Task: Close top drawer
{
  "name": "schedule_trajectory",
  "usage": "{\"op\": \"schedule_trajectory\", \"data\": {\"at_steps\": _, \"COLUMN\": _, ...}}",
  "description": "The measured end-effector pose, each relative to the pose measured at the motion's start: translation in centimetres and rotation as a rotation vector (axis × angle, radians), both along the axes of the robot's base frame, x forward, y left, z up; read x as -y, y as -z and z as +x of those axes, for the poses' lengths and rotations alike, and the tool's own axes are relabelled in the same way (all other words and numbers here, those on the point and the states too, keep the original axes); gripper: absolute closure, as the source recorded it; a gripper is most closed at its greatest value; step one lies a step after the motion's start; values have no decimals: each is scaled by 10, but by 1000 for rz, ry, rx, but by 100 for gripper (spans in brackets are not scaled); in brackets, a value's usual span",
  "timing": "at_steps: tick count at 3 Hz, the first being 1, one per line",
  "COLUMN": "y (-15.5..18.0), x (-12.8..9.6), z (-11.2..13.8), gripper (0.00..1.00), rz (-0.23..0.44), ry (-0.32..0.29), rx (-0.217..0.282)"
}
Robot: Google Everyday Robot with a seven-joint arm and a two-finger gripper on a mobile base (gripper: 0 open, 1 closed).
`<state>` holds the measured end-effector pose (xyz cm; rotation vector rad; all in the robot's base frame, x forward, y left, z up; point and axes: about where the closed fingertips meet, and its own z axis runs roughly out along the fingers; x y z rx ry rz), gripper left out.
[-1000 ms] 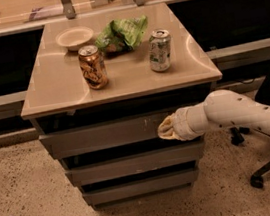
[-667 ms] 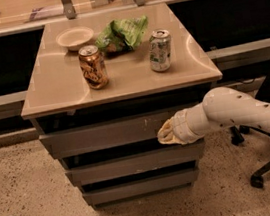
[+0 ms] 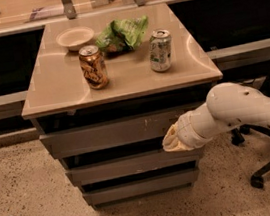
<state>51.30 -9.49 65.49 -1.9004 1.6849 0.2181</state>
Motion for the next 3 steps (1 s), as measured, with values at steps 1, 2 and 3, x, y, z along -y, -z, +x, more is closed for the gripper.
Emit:
{"op": "schedule_trajectory", "data": {"at_steps": 1, "y": 7, "x": 7, "z": 2, "gripper": 100, "rz": -30, "ry": 6, "rx": 4}}
{"op": "schedule_trajectory", "data": {"at_steps": 2, "y": 13, "x": 36, "z": 7, "gripper": 100, "rz": -136, "ry": 21, "rx": 5}}
{"op": "schedule_trajectory", "data": {"at_steps": 3, "y": 14, "x": 38, "z": 7, "gripper": 81, "rz": -142, "ry": 19, "rx": 7}}
